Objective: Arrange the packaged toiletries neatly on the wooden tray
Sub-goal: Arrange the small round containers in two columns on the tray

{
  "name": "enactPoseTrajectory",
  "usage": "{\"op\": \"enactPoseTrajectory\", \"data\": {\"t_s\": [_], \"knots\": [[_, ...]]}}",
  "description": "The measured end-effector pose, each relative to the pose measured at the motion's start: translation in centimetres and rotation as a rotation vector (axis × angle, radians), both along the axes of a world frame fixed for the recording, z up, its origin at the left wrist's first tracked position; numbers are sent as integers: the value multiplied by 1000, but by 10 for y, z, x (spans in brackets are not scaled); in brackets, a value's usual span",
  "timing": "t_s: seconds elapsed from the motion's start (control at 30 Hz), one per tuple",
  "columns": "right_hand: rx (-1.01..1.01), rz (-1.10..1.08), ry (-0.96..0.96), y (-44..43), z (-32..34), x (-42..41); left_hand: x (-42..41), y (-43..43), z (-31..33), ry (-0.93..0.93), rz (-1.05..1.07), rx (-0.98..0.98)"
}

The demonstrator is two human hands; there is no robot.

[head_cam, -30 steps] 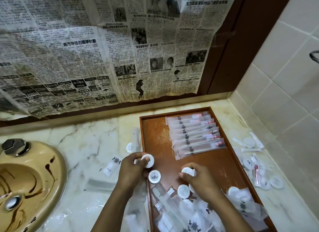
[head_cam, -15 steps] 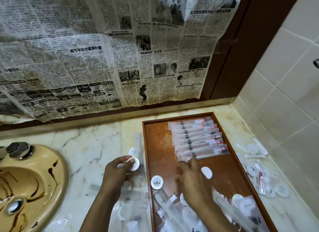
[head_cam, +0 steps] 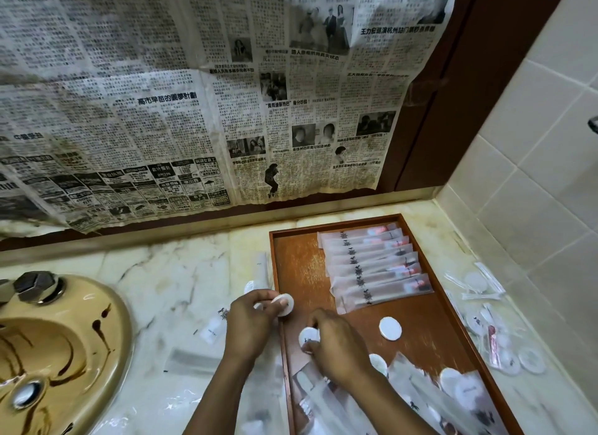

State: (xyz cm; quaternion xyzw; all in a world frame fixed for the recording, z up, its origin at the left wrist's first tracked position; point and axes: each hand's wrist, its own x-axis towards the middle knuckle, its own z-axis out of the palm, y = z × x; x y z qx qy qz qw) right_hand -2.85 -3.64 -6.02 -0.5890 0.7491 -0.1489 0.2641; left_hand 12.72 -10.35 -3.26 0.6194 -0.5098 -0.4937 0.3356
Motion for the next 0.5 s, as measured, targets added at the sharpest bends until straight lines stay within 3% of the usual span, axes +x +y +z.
{"op": "enactPoseTrajectory", "data": {"t_s": [0.2,0.33,0.5], "knots": [[-73,-64,70,-16,-15,-19,-17,-13,-17,-239,-216,-76],[-90,-63,148,-21,-19,-26,-20,-16,-24,-527,-313,-126],[-76,2,239,-3,-1,-27,-15,6,-21,-647,-410,-255]]}}
